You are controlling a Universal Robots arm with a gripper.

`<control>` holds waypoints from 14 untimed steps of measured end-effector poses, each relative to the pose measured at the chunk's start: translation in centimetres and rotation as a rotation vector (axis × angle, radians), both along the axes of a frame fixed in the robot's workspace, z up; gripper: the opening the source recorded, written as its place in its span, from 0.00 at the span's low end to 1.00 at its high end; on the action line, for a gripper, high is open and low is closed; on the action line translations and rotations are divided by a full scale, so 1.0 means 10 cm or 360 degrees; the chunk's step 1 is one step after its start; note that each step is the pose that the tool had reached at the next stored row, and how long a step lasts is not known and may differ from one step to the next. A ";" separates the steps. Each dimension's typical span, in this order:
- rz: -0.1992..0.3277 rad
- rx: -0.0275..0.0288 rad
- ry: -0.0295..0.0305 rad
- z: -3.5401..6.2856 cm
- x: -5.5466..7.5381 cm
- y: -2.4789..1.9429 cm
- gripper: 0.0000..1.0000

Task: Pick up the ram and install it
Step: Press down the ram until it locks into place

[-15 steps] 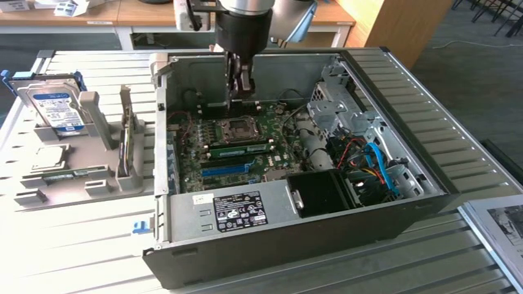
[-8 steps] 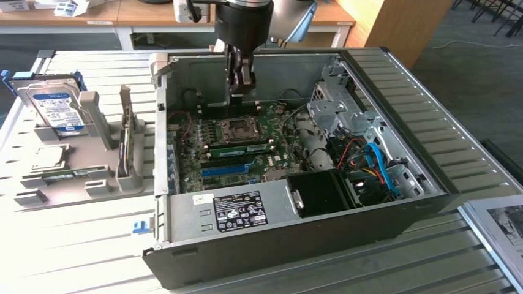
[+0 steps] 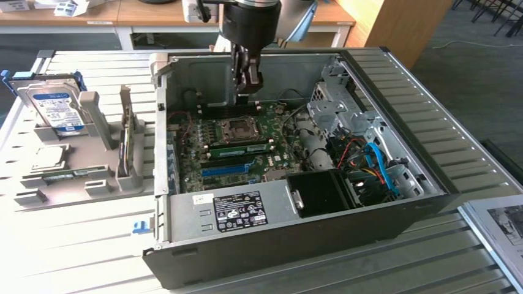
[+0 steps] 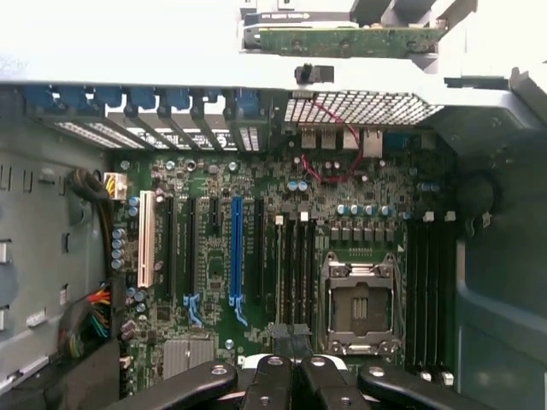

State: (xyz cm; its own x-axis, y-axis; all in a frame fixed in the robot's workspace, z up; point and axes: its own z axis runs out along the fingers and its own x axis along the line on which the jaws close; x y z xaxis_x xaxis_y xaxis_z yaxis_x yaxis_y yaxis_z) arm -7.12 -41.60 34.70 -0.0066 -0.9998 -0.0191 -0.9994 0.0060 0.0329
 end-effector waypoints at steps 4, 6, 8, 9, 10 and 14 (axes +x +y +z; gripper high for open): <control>0.0000 0.00000 0.00025 0.000 0.10 0.000 0.10; 0.0000 0.00001 0.00040 0.000 0.15 0.000 0.10; 0.0000 0.00000 0.00056 0.000 0.19 0.000 0.10; 0.0000 0.00000 0.00064 0.000 0.21 0.000 0.10; 0.0000 0.00000 0.00066 0.000 0.22 -0.001 0.10; 0.0000 0.00000 0.00067 0.000 0.22 0.000 0.10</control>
